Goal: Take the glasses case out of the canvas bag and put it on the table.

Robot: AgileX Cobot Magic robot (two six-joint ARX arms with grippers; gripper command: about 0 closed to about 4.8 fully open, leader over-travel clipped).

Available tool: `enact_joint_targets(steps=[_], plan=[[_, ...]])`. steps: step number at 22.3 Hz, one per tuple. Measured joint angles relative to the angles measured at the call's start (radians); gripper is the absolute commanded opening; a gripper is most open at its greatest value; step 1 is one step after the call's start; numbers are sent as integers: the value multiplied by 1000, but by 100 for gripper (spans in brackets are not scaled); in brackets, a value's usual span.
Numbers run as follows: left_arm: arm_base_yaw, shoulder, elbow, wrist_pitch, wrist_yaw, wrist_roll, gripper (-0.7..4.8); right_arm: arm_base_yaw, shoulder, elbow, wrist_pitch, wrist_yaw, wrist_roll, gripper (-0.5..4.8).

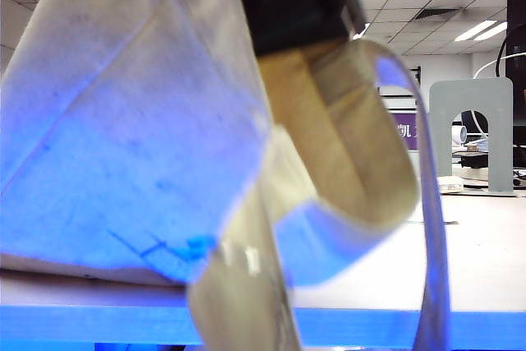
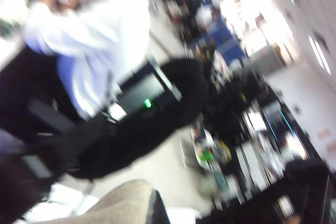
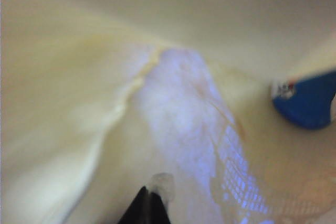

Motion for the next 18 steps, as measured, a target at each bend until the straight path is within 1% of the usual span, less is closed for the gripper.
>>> enact_joint_targets(steps=[2,4,5,7,9,11,13,14,16,18], plan=[[-13,14,-1,-4,-7,0,-4,-1,71,-1,-1,28,-8,-5],[-57,13,-2,-4,-9,0,-4,-17,82,-2,6,38,-46,-5],[-71,6,-2,-5,-2,-1,-4,-37,81,-2,46,37,-53,-5],[-73,-14,1,7,-12,-31,-4,-111,82,0,103,16,-56,-5],[-128,-13,0,3,-13,-45,-4,-175,115,6,138,-1,-56,-5],[-158,-11,-4,5,-31,-49,-4,-220,179,18,144,-69,-57,-5],[-192,-9,-5,2,-24,-49,-4,-212,188,71,140,-116,-58,-5],[-193,-12,-4,4,-9,-48,-4,-202,185,100,128,-130,-56,-5],[-183,-20,2,-15,23,-29,-4,-195,134,174,14,-179,-55,-5],[-184,-20,1,-55,42,-2,-3,-199,109,177,2,-229,-55,-5]])
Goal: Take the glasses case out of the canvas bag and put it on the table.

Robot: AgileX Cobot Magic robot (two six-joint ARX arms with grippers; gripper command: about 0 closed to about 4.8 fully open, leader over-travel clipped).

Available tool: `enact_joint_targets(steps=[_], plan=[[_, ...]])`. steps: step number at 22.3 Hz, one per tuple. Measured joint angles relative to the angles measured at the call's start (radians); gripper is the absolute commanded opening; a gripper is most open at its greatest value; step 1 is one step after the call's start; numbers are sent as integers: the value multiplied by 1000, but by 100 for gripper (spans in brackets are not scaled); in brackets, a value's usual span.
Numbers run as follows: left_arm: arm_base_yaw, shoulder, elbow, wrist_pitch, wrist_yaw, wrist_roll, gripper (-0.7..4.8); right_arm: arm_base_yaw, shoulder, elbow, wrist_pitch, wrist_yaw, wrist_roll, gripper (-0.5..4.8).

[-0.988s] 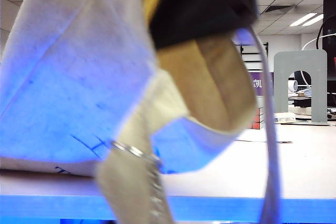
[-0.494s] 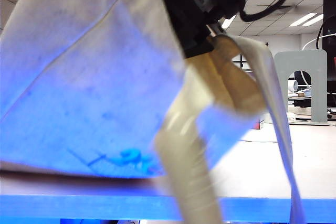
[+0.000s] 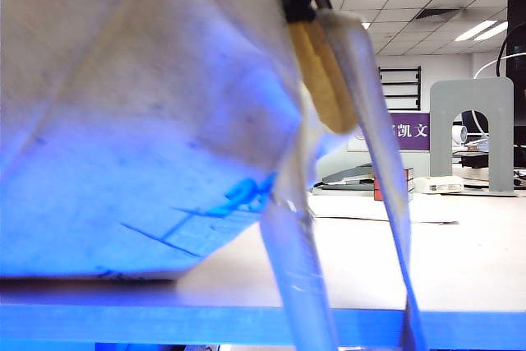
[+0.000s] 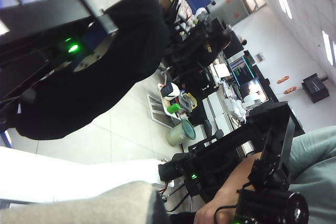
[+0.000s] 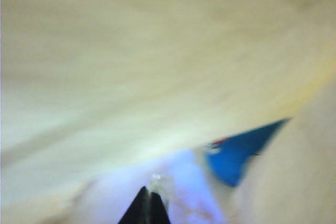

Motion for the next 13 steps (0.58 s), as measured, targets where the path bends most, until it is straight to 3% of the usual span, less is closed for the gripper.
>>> enact_joint_targets(steps=[3,7,10,13], plan=[[5,0,0,-3,-5,5,-4,2,-5,3,-9,-16,-1,-5],[8,4,-4,118,-27,-61,-4,21,141,3,55,6,-5,-5],[22,5,-6,153,-27,-106,-3,76,201,2,108,45,-14,-5],[63,2,-4,170,-17,-87,-3,142,190,19,135,53,-16,-5]])
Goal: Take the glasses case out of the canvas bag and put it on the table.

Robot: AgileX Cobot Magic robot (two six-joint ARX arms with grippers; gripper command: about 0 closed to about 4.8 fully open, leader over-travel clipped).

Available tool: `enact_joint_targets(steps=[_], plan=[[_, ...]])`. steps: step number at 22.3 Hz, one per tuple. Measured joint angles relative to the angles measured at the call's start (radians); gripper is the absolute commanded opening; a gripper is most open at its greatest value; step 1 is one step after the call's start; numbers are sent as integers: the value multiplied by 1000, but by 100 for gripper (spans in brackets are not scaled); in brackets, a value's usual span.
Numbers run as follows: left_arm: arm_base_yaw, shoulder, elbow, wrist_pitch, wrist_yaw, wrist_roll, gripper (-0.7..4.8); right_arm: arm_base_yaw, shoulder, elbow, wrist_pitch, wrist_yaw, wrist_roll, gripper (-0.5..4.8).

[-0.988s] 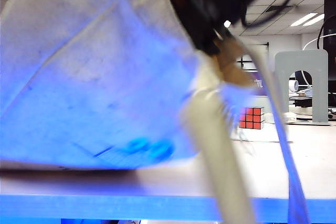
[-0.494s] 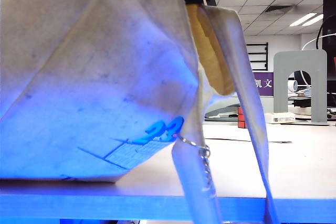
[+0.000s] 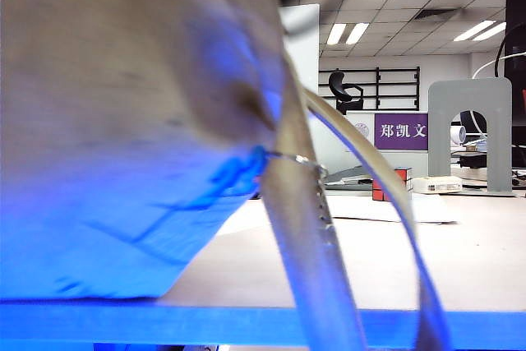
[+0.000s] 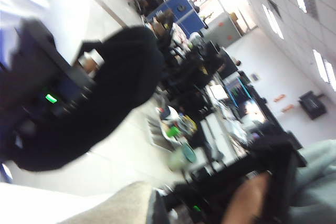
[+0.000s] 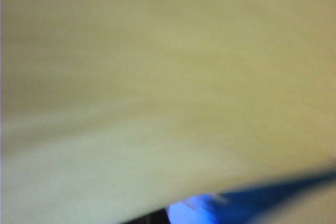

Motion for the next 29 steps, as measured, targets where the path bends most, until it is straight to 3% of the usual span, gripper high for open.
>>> enact_joint_targets(steps=[2,3,6,8,11,12,13,15,20,22,24,26,29], plan=[[169,0,2,-3,-5,3,-4,112,-53,2,-52,37,-8,-5],[279,-3,2,-8,50,8,-4,170,-78,2,-93,95,-26,-5],[447,-5,2,-4,105,29,-4,193,-142,4,-157,203,-46,-5],[498,-6,2,14,122,33,-4,175,-156,3,-209,244,-66,-5],[498,16,7,221,134,-23,-4,170,-161,4,-238,272,-108,-5],[499,43,26,348,138,-84,-4,168,-157,4,-226,276,-113,-5],[503,96,78,491,144,-203,-4,169,-129,6,-176,272,-142,-5],[498,150,136,518,200,-288,-4,169,-81,10,-132,272,-160,-5],[438,183,185,539,265,-316,-4,169,52,17,-26,280,-175,-5],[422,207,185,541,270,-338,-4,169,145,91,3,283,-196,-5],[415,254,207,614,293,-389,-4,154,225,180,-23,351,-214,-5],[417,323,271,712,299,-494,-4,70,271,265,-68,423,-235,-5],[382,391,394,767,307,-545,-4,-211,280,424,-144,383,-236,-5]])
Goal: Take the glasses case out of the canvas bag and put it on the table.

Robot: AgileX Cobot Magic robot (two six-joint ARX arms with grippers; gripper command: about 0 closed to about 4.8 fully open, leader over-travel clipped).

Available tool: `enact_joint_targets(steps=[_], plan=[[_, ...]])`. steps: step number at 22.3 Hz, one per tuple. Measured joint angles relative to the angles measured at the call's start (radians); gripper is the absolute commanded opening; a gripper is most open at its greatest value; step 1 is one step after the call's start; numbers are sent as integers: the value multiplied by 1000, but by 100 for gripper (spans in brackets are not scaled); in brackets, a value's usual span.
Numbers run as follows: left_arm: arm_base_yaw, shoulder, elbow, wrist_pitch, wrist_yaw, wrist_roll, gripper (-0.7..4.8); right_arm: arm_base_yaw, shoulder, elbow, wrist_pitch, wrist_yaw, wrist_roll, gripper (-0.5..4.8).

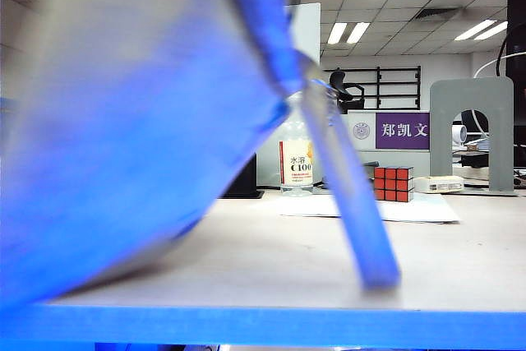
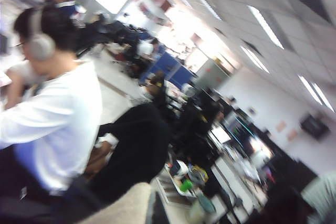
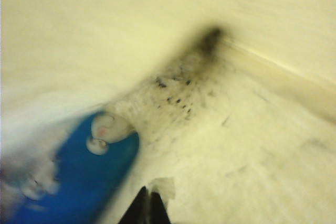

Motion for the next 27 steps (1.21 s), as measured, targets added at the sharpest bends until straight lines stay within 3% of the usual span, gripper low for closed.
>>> enact_joint_targets(steps=[1,3,4,8,10,12,15,18,22,27], plan=[[-34,32,43,13,0,-13,-4,-134,-3,91,-21,-16,7,-5],[-81,58,66,9,-6,-30,-4,-220,-9,149,-143,-11,15,-5],[-108,62,66,3,2,-32,-4,-213,-9,148,-204,-32,16,-5],[-193,73,64,-45,0,-37,-4,-55,-4,11,-216,-61,31,-5],[-192,73,66,-48,21,-31,-4,-52,1,11,-220,-54,54,-5],[-152,60,72,-38,46,0,-4,-24,-68,-9,-349,-57,58,-5],[-70,36,92,5,47,20,-4,8,-225,3,-364,-297,103,-5],[-46,50,84,-18,53,28,-4,166,-225,-29,-450,-317,101,-5],[-45,48,85,-17,61,55,-4,332,-224,-147,-433,-301,104,-5],[-29,50,84,-33,20,85,-4,365,-184,-172,-339,-294,103,-5]])
